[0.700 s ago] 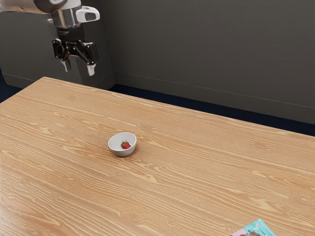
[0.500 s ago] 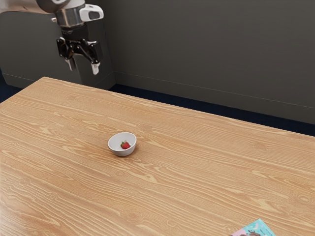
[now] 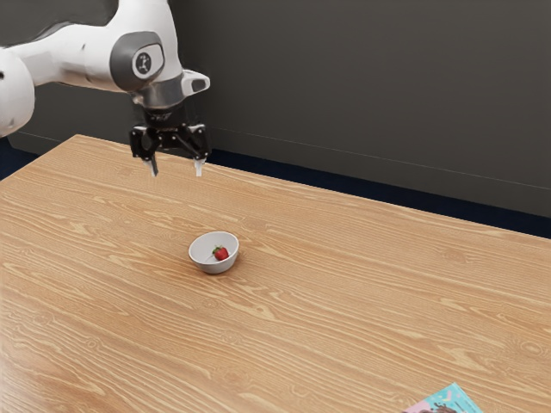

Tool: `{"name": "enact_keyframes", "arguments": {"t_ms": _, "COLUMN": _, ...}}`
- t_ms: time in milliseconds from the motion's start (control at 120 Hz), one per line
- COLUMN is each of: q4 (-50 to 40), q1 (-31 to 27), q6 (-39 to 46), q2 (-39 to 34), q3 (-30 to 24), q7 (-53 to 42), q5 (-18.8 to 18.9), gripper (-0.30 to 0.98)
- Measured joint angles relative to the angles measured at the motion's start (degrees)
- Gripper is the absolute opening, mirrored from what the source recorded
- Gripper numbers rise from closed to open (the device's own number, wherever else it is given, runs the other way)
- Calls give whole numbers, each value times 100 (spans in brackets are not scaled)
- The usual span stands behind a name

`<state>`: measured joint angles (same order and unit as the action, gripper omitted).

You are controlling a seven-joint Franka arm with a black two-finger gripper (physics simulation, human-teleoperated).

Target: Take strawberry from the bowl

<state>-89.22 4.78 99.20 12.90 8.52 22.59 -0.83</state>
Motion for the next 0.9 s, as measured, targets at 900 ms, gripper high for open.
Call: {"name": "enact_keyframes", "arguments": {"t_ms": 900, "q4": -454, "q1": -209, "q6": 2031, "q2": 1557, "q3": 18, "q7": 4819, "q5": -208, "gripper": 45}}
